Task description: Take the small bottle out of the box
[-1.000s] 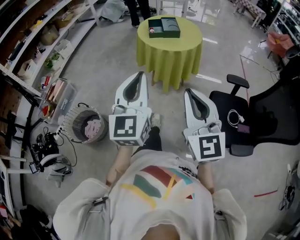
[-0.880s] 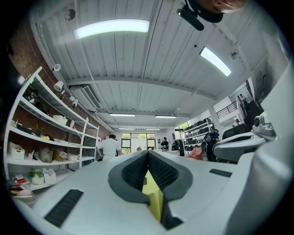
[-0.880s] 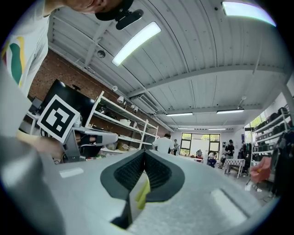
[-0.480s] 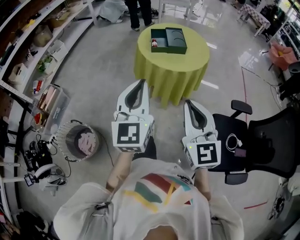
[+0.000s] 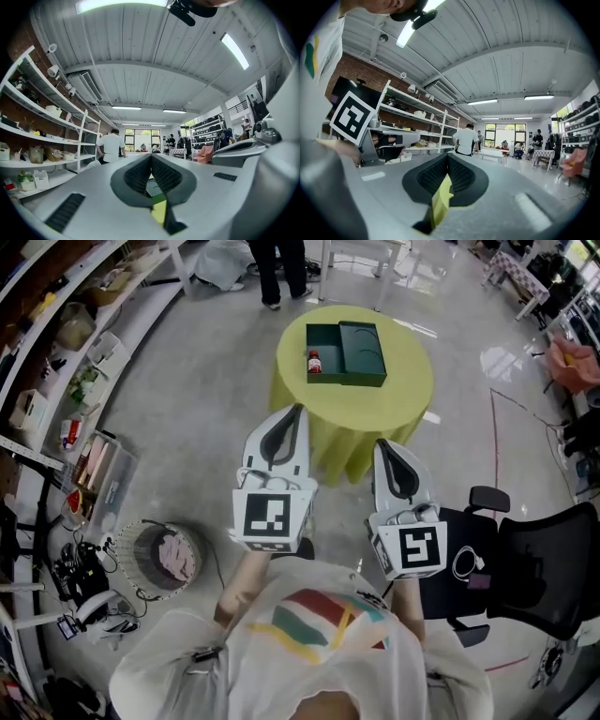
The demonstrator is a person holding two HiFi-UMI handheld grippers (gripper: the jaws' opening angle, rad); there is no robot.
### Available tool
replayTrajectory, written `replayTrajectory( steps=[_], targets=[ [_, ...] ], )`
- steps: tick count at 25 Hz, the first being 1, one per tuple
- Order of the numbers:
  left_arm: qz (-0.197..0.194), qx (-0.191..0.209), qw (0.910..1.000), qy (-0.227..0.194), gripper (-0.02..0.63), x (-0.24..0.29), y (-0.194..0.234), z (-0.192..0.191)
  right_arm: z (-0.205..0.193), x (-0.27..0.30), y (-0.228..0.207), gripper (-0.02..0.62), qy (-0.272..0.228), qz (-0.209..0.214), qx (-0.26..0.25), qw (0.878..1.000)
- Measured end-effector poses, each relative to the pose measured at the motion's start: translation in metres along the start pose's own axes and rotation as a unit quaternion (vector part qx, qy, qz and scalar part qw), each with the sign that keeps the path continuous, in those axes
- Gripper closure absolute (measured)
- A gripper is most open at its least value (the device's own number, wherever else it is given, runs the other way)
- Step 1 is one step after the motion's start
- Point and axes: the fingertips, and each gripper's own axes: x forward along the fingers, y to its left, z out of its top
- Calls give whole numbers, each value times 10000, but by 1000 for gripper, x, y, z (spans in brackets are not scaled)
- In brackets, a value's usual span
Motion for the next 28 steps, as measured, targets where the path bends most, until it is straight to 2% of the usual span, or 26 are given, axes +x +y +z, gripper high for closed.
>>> replayTrajectory(
  steps=[5,10,15,20,28],
  targets=[
    [113,43,9998,159,591,47,32,-10,-6,54,-15,592,98,-39,120,9999],
    [250,-20,9992,320,591,78,46,-19,-13,79,-38,592,168,-135,274,9994],
    [430,-132,9980,439,591,88,48,-32,-26,94,-54,592,291,-93,388,9988],
    [633,-184,9964,527,591,101,45,-41,-34,111,-66,592,253,-67,156,9995],
    [879,78,9940,642,591,142,32,-58,-46,132,-102,592,135,249,267,9992]
  ],
)
